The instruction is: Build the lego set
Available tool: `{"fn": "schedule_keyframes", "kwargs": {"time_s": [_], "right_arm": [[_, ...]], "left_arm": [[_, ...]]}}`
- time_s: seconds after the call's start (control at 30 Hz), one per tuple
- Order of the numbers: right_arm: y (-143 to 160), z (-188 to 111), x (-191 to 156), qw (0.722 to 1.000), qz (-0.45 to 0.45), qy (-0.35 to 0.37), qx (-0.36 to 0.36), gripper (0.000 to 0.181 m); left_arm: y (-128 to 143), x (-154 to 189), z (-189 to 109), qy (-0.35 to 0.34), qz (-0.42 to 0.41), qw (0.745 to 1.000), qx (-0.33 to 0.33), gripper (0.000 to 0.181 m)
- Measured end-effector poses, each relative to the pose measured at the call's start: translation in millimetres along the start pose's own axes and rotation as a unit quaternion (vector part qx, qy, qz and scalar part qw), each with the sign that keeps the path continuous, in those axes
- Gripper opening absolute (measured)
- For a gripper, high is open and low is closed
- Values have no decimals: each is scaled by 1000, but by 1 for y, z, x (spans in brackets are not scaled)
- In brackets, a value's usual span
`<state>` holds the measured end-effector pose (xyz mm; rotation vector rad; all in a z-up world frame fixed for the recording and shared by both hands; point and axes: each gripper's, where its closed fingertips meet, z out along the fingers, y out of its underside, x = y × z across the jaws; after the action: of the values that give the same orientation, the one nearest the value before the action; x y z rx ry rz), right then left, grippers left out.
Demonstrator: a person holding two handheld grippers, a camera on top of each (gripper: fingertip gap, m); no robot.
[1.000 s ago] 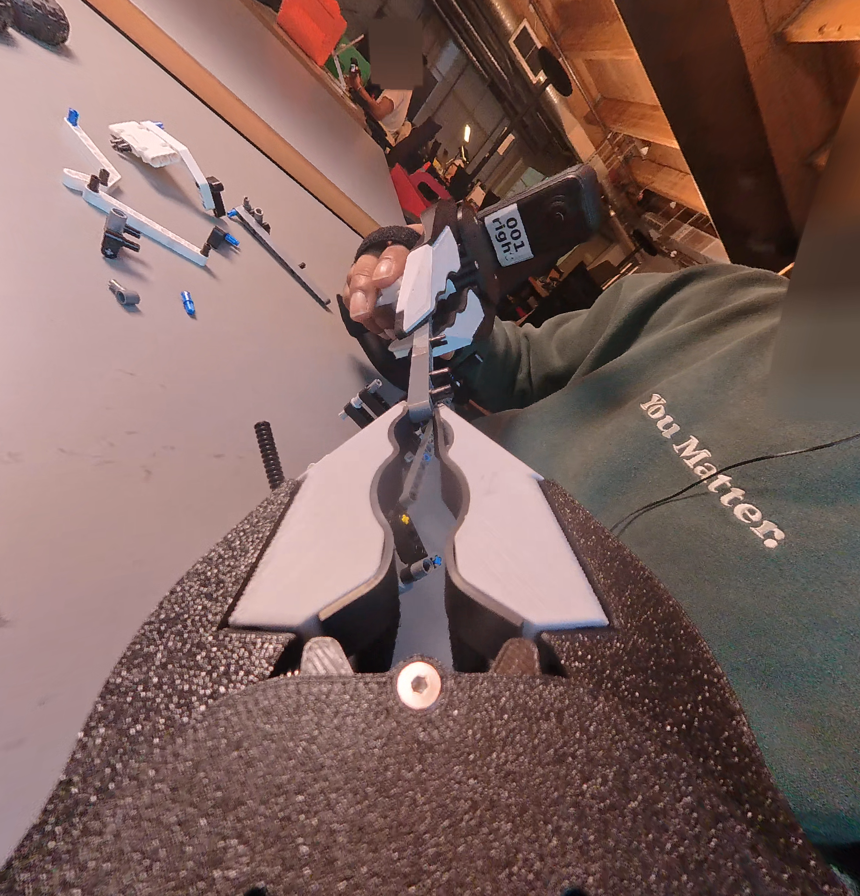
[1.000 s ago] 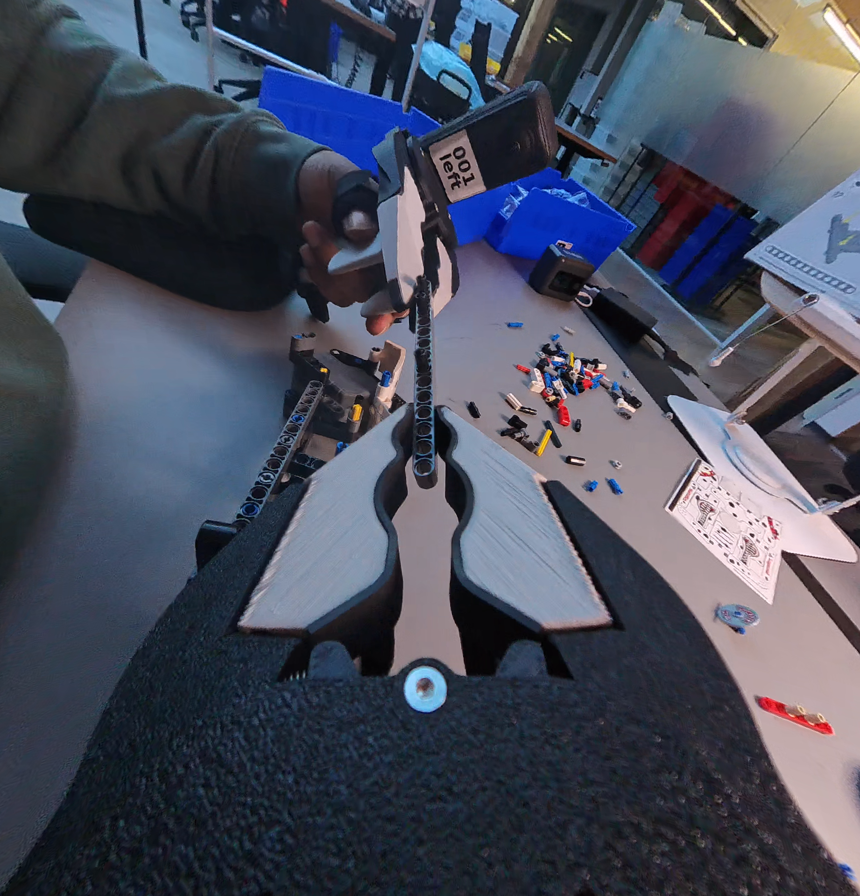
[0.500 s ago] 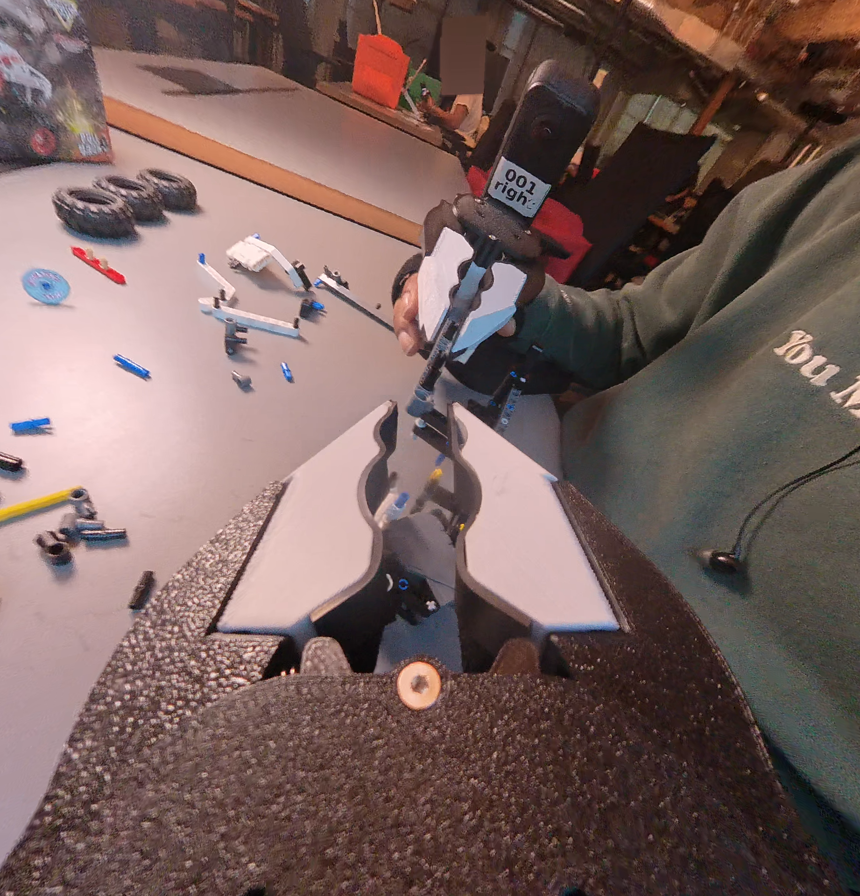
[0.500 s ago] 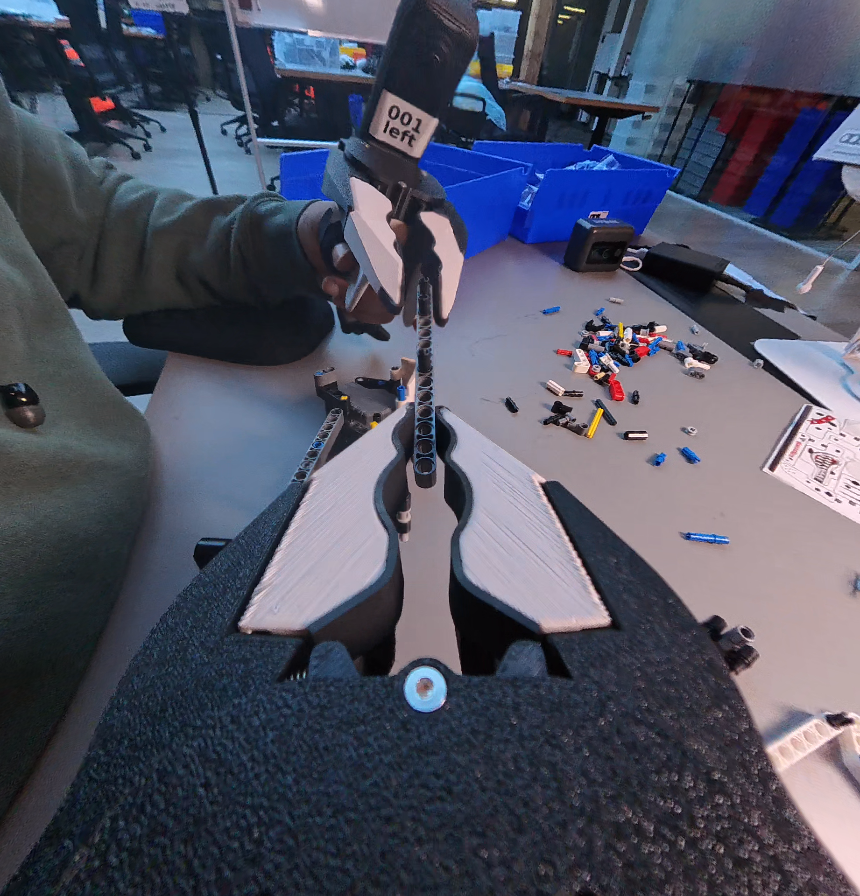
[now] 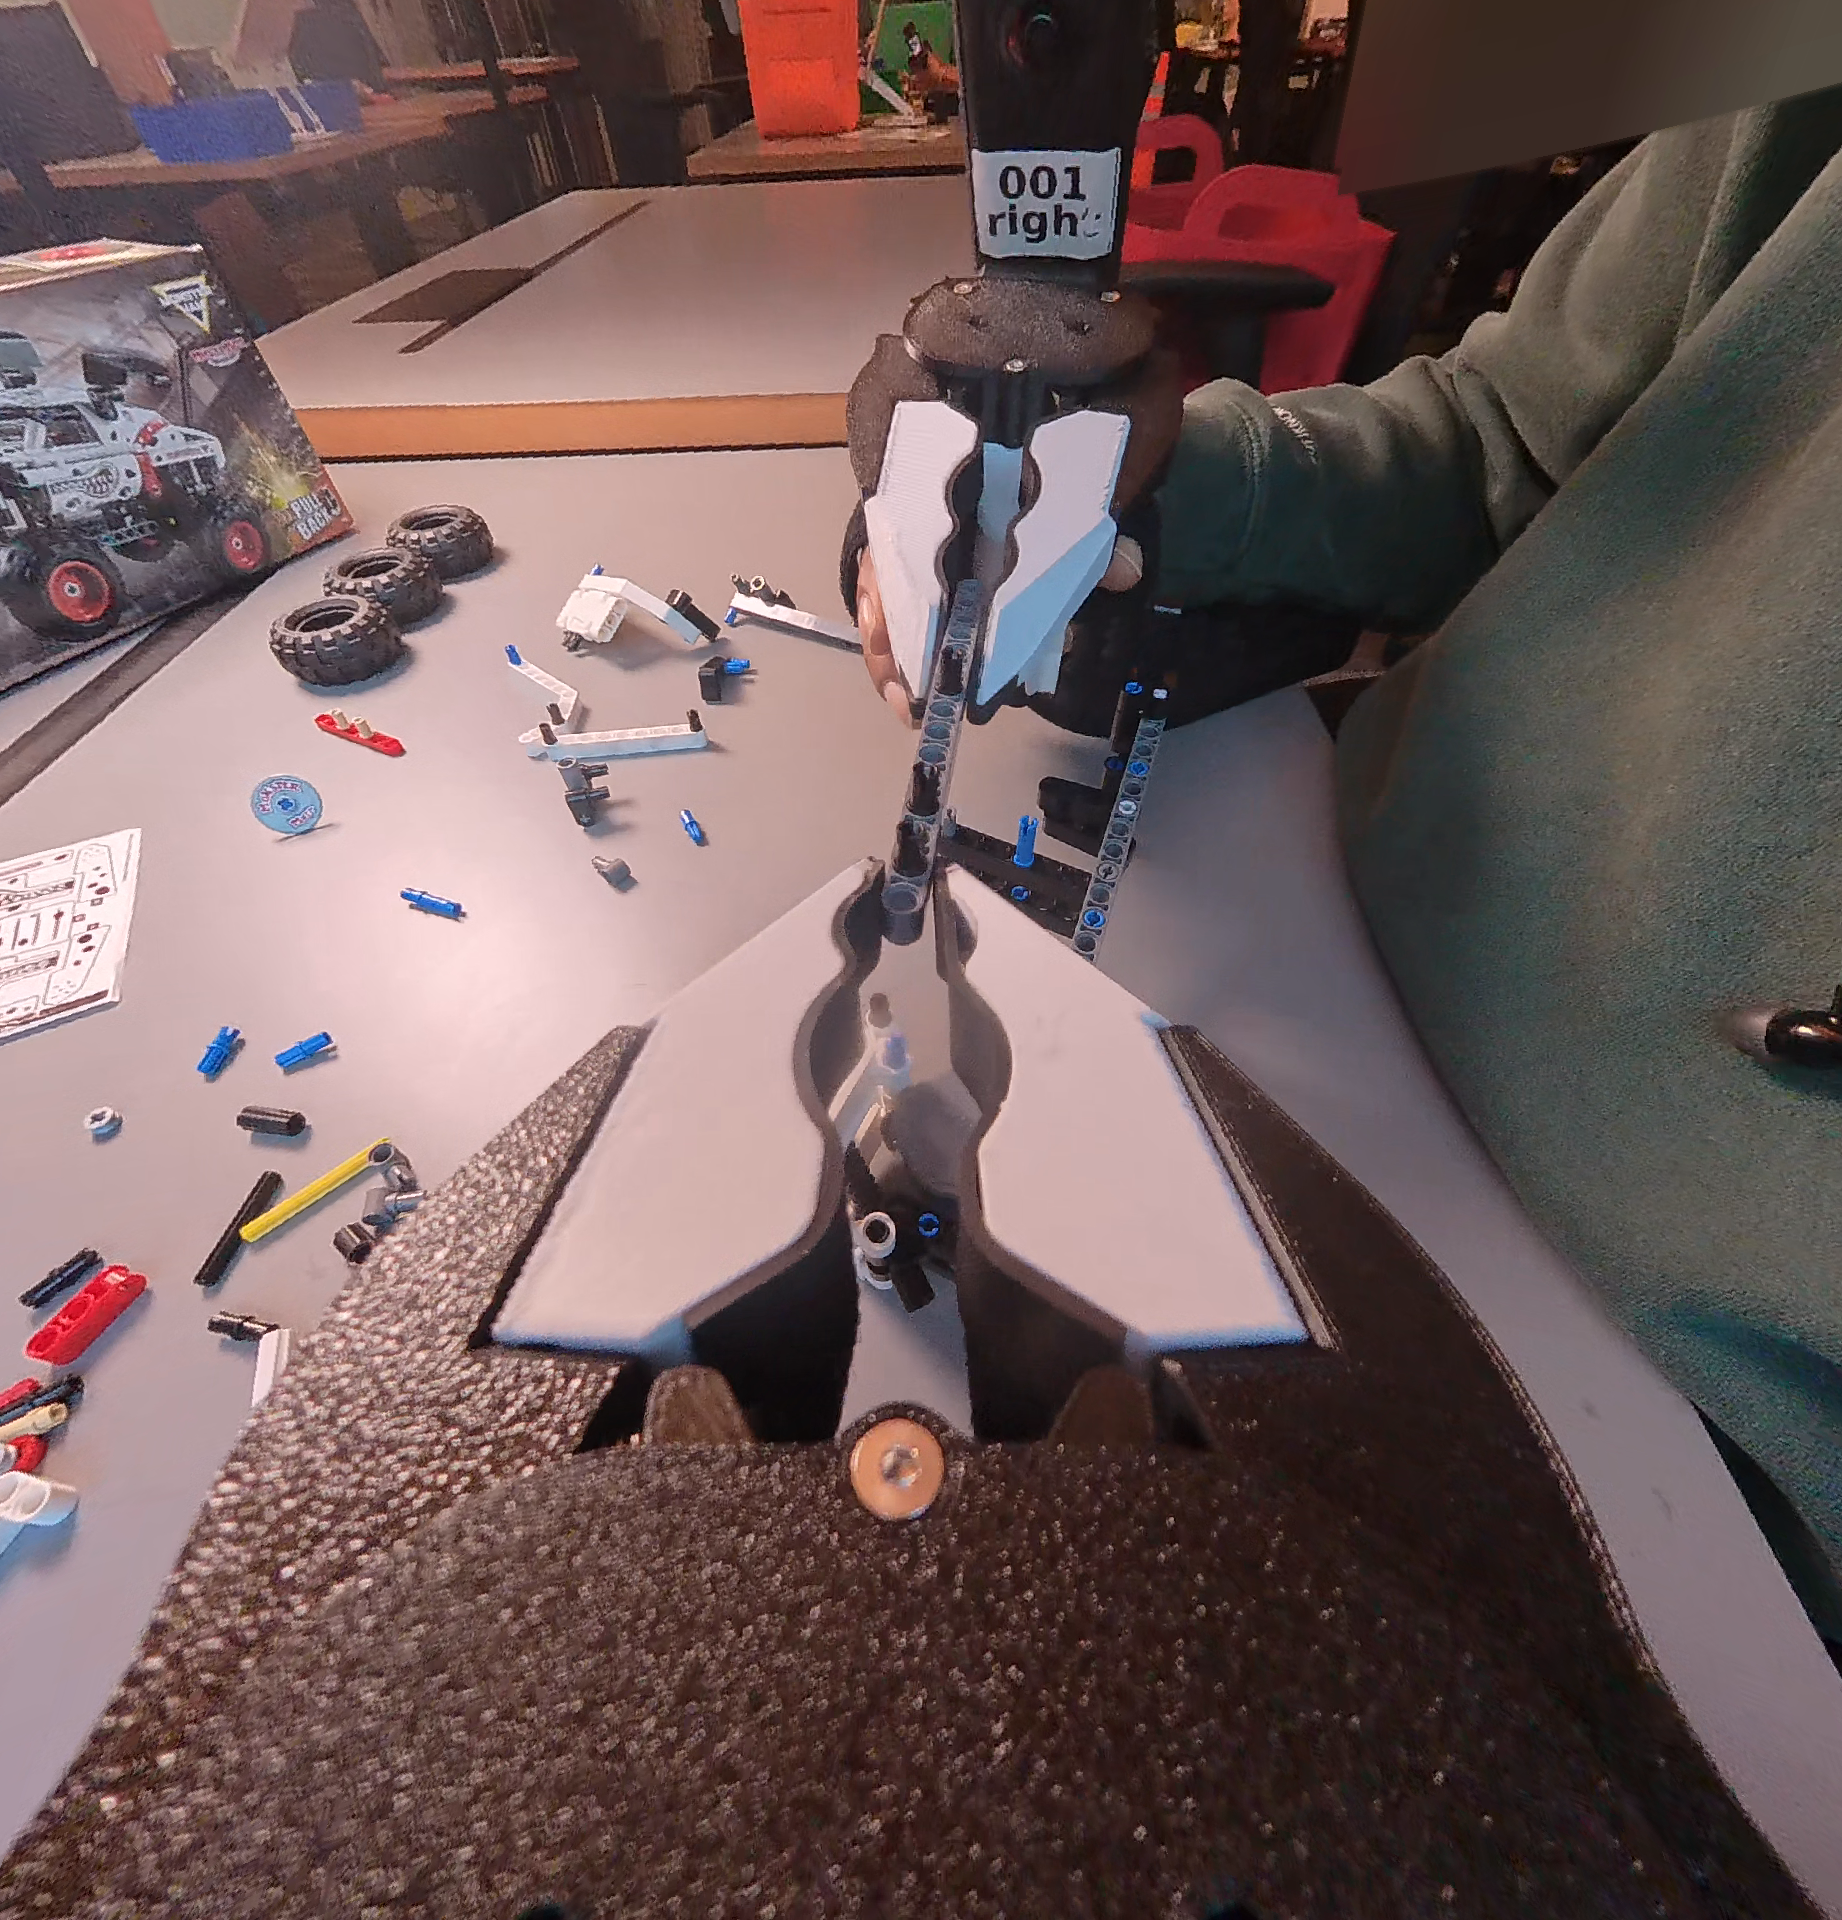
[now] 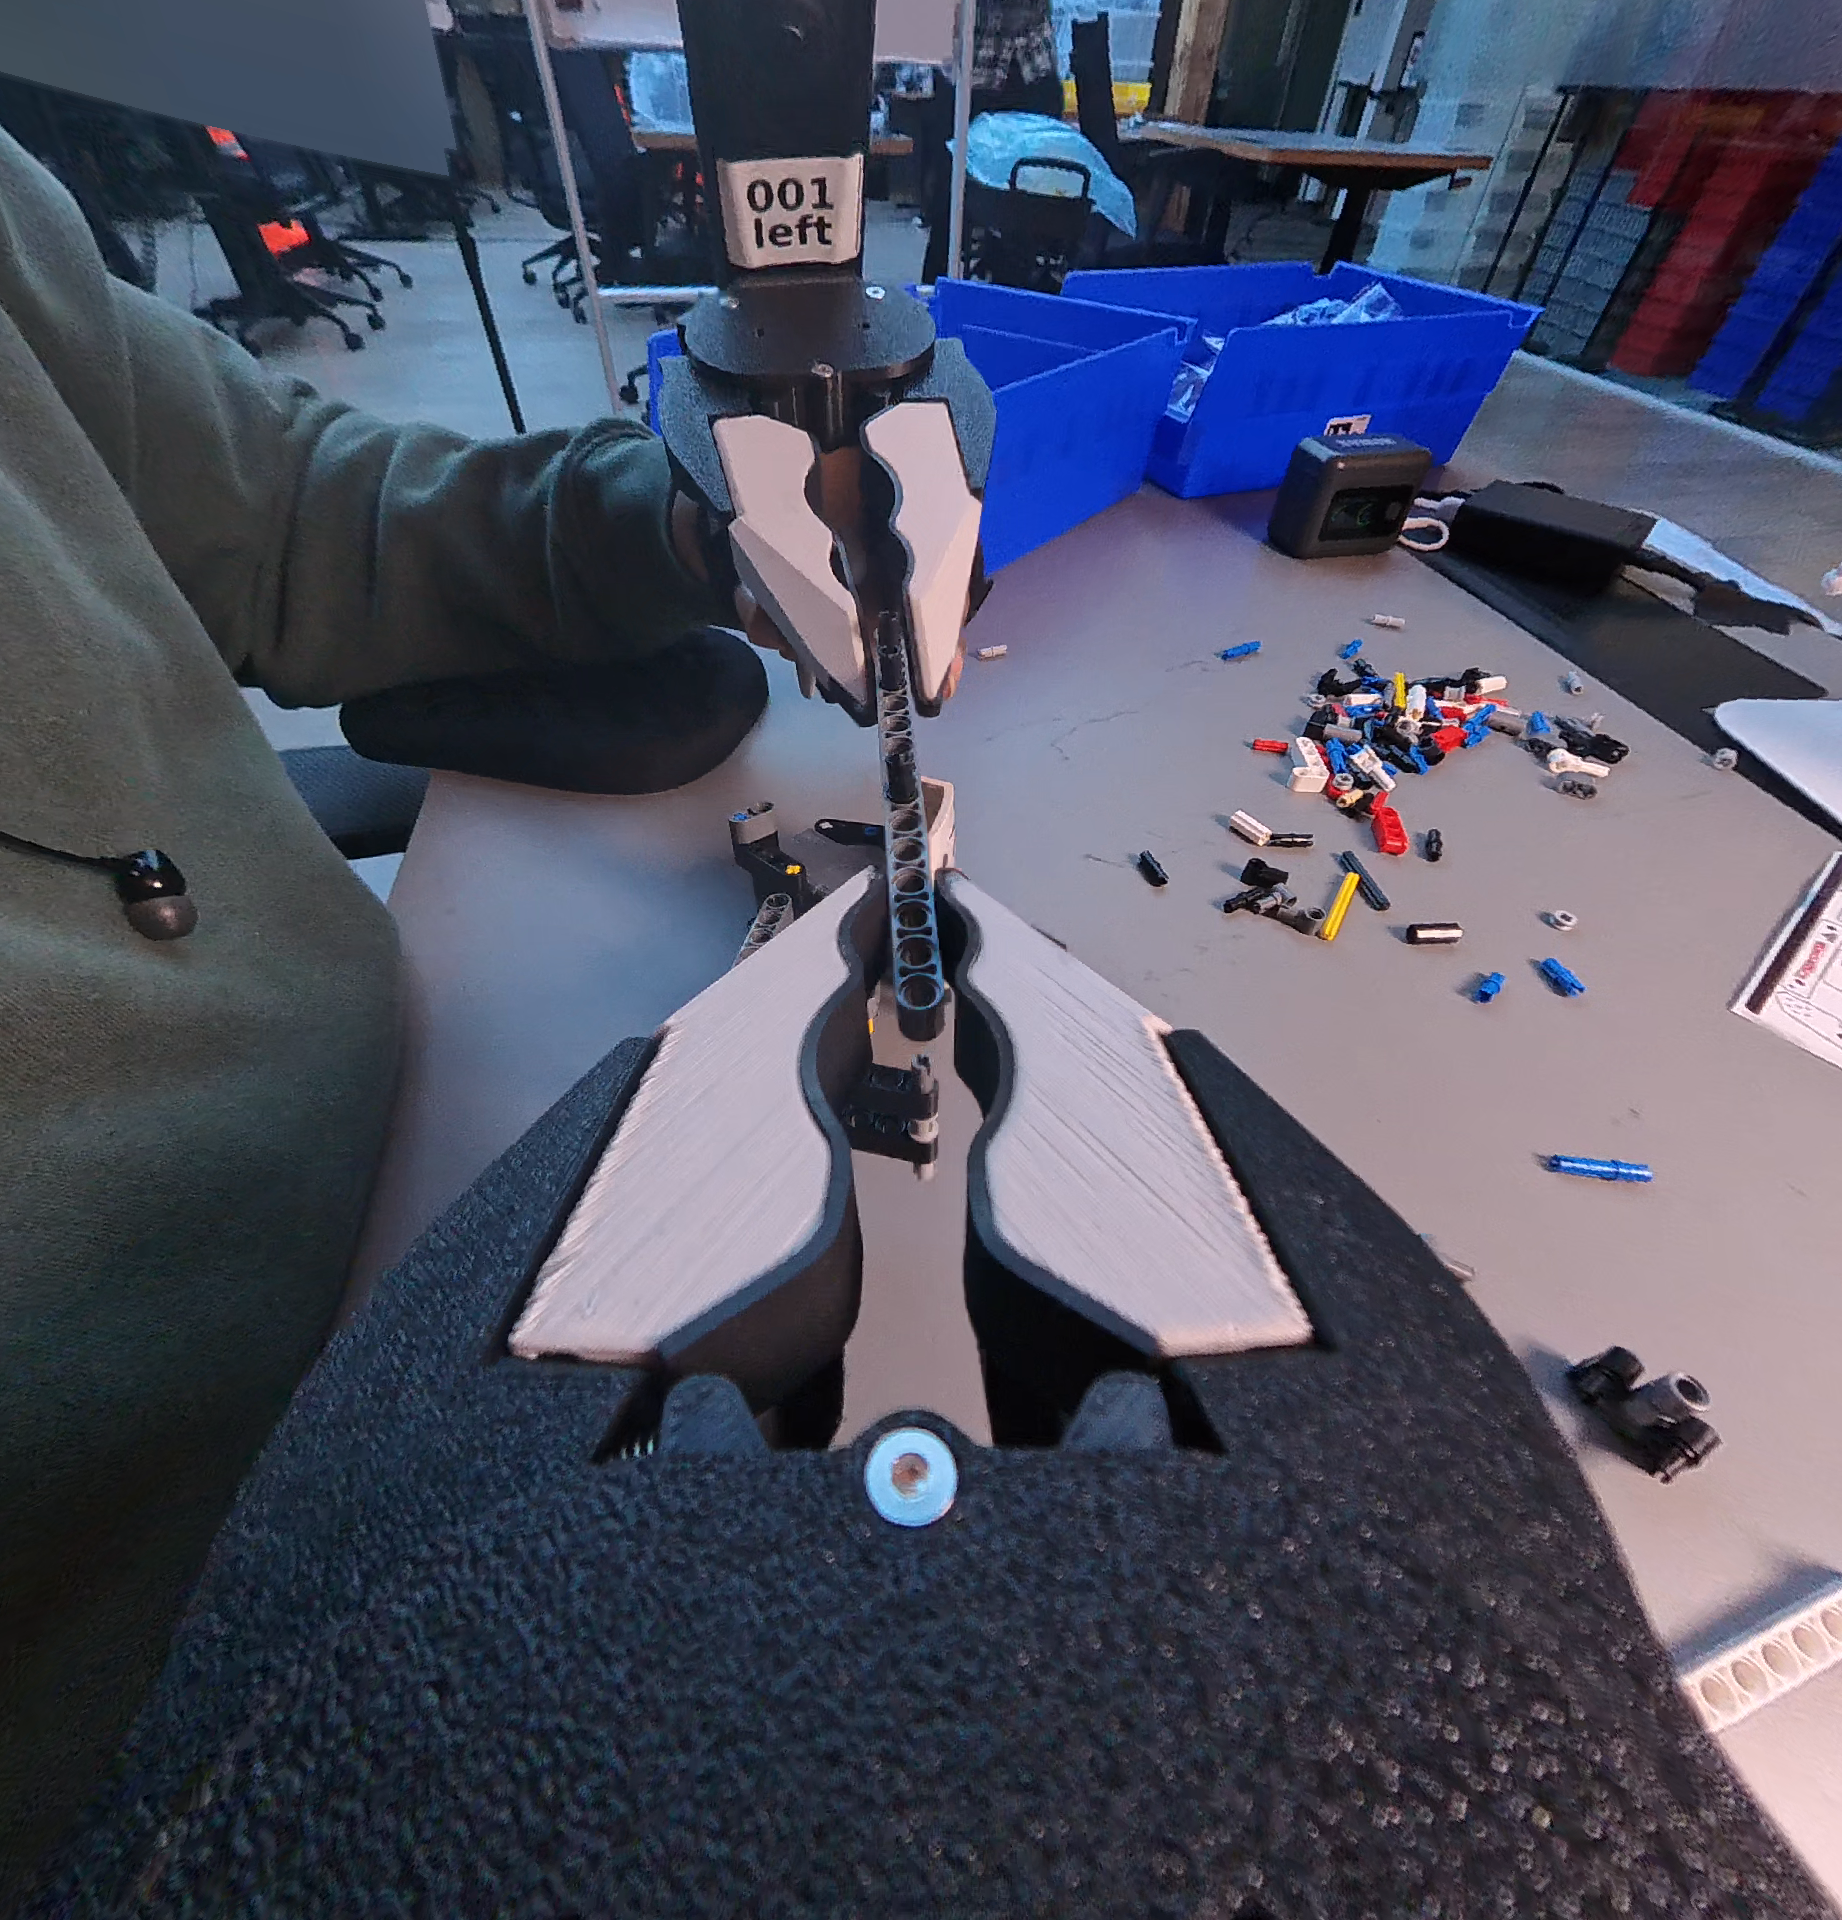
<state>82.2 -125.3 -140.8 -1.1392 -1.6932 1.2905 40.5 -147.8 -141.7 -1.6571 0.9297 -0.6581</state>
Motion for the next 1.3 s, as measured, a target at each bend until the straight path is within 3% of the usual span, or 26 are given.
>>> {"fn": "schedule_keyframes", "kwargs": {"time_s": [0.07,0.2,0.3,0.43,0.53,0.63,0.87,1.0,1.1,1.2,1.3], "right_arm": [[-3,-4,5,1000,1,15,-1,11],[-10,-34,11,999,32,31,-18,42],[-2,-53,-14,997,24,22,-76,51],[36,-50,-44,982,-37,37,-180,47],[66,-43,-45,970,-86,40,-223,19],[66,-46,-41,968,-123,-7,-219,17],[73,-59,4,942,-184,-84,-267,21],[68,-61,21,946,-169,-74,-267,34],[43,-64,19,970,-110,-64,-207,48],[17,-62,20,986,-81,-30,-143,44],[20,-47,23,985,-89,-2,-144,32]], "left_arm": [[-2,2,0,6,-1,1000,11,7],[-4,-8,-8,-15,-5,1000,22,7],[-8,-19,-17,-40,-4,999,33,7],[-10,-24,-21,-51,-6,998,42,7],[-10,-21,-19,-42,-8,998,44,7],[-10,-14,-17,-23,-7,999,45,7],[0,0,-5,13,-7,1000,25,7],[9,-2,-1,9,-15,1000,11,7],[12,-7,-1,2,-22,1000,8,7],[15,-5,3,7,-25,1000,4,7],[17,-3,7,12,-23,1000,-1,7]]}}
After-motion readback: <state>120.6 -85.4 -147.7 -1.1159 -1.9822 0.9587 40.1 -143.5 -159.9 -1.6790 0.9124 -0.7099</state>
